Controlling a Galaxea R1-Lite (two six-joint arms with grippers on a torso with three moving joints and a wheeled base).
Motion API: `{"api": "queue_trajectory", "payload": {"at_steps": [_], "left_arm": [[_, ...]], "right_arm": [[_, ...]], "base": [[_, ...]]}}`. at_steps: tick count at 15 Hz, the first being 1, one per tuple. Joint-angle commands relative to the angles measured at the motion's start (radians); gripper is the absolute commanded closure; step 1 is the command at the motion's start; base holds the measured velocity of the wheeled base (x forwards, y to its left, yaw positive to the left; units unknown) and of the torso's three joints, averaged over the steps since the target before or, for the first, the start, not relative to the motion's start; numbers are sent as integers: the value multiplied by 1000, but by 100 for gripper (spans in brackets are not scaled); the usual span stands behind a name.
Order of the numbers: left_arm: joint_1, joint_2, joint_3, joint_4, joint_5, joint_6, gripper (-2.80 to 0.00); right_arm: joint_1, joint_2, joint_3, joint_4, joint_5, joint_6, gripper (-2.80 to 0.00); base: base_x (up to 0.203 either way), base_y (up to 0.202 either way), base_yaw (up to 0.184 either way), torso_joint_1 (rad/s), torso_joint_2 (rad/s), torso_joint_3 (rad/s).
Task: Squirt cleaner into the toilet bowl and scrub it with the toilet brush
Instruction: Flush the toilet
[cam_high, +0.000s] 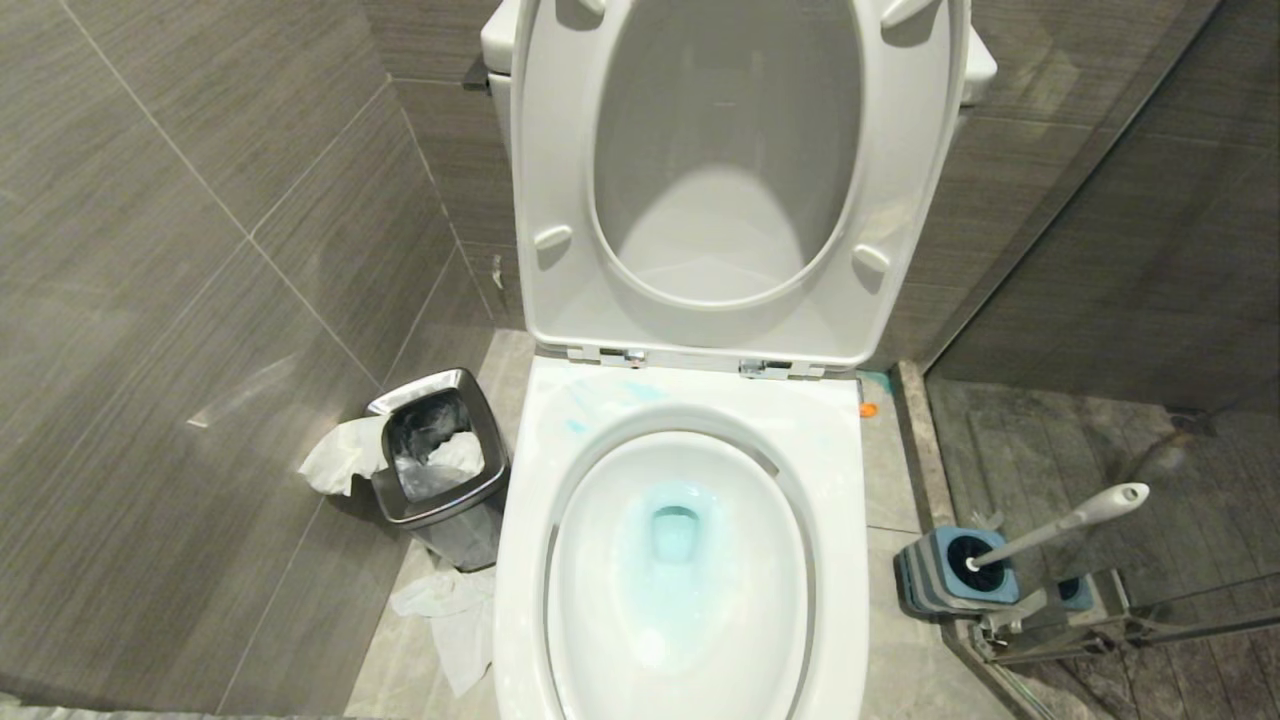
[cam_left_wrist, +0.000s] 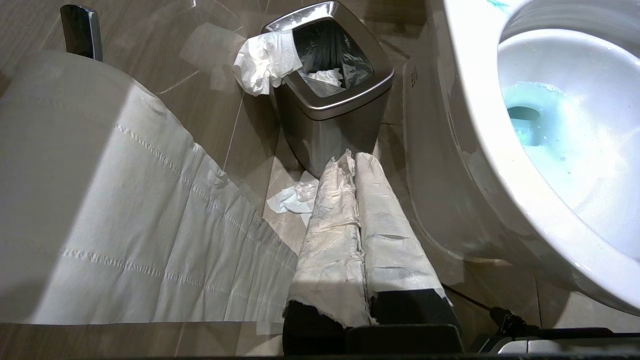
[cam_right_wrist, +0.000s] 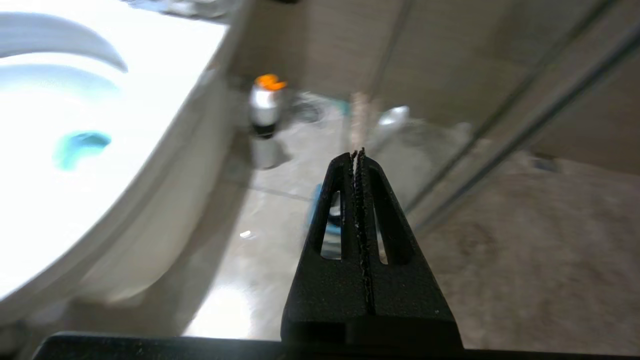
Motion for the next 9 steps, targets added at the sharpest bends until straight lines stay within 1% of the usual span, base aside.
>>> {"api": "queue_trajectory", "payload": {"at_steps": [1, 3, 4, 6, 7, 9], "left_arm": [[0, 1, 2, 0, 0, -1, 0], [0, 1, 3, 0, 0, -1, 0], [-1, 0, 3, -1, 0, -1, 0], [0, 0, 3, -1, 0, -1, 0], [0, 0, 2, 1, 0, -1, 0], [0, 1, 2, 1, 0, -1, 0]], "right_arm": [[0, -10, 1, 72, 69, 0, 0], [1, -10, 1, 85, 104, 3, 0], [1, -10, 1, 107, 104, 19, 0], [1, -10, 1, 131, 95, 119, 0], [1, -10, 1, 130, 85, 137, 0], [1, -10, 1, 130, 83, 139, 0]], "base": [[0, 0, 0, 0, 0, 0], [0, 0, 0, 0, 0, 0], [0, 0, 0, 0, 0, 0], [0, 0, 0, 0, 0, 0], [0, 0, 0, 0, 0, 0], [0, 0, 0, 0, 0, 0]]}}
